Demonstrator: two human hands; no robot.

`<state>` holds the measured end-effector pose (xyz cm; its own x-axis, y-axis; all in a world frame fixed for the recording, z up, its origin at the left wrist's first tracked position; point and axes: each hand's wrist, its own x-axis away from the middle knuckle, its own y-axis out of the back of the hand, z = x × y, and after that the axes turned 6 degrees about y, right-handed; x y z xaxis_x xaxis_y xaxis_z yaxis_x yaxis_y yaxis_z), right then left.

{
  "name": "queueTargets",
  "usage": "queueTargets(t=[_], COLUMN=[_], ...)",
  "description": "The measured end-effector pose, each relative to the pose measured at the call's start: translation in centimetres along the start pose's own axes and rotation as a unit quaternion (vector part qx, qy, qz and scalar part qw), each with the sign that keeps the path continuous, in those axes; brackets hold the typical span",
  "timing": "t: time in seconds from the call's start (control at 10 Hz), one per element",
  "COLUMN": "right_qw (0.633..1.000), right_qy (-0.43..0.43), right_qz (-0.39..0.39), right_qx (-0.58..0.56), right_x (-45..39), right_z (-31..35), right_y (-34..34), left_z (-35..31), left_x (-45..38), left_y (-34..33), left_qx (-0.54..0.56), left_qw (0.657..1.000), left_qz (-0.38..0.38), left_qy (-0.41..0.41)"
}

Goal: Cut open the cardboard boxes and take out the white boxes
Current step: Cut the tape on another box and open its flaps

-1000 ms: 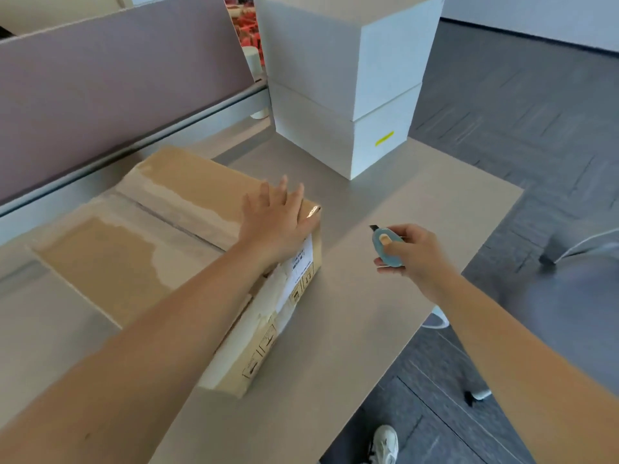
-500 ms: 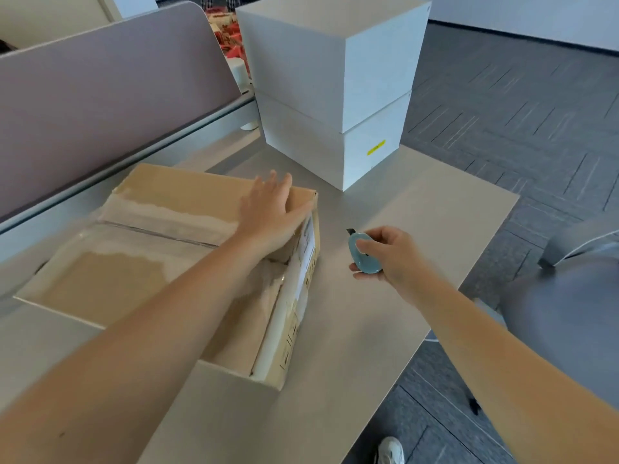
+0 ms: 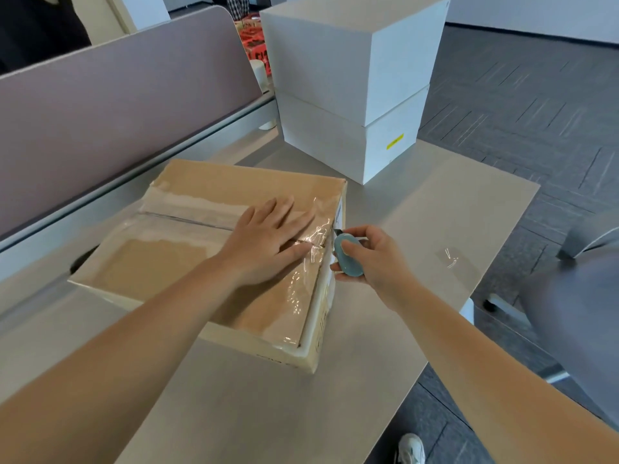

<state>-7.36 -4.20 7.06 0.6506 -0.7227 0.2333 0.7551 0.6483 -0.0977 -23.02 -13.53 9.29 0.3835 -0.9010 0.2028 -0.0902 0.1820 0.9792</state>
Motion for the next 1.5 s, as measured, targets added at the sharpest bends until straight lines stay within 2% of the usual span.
queueTargets(t=[0.5,0.9,1.5], right_qw=[0.998,0.998,0.974], right_qy=[0.026,0.031,0.088], right_qz=[-0.049,-0.040,0.007], right_qx=[0.016,0.047,0.211], right_x=[-0.6,-1.7,-2.4], right_z=[1.3,1.5,2.3], right_y=[0.3,1.0,1.9], left_z=[-2.5,-3.2,-3.2], left_x=[-1.1,-1.5,-1.5], left_y=[0.0,-0.1,-0.3], left_qx=[0.040,0.035,0.037], left_qw=[0.998,0.997,0.996], left_qz=[-0.004,-0.016,-0.031], left_qy=[0.053,0.069,0.071])
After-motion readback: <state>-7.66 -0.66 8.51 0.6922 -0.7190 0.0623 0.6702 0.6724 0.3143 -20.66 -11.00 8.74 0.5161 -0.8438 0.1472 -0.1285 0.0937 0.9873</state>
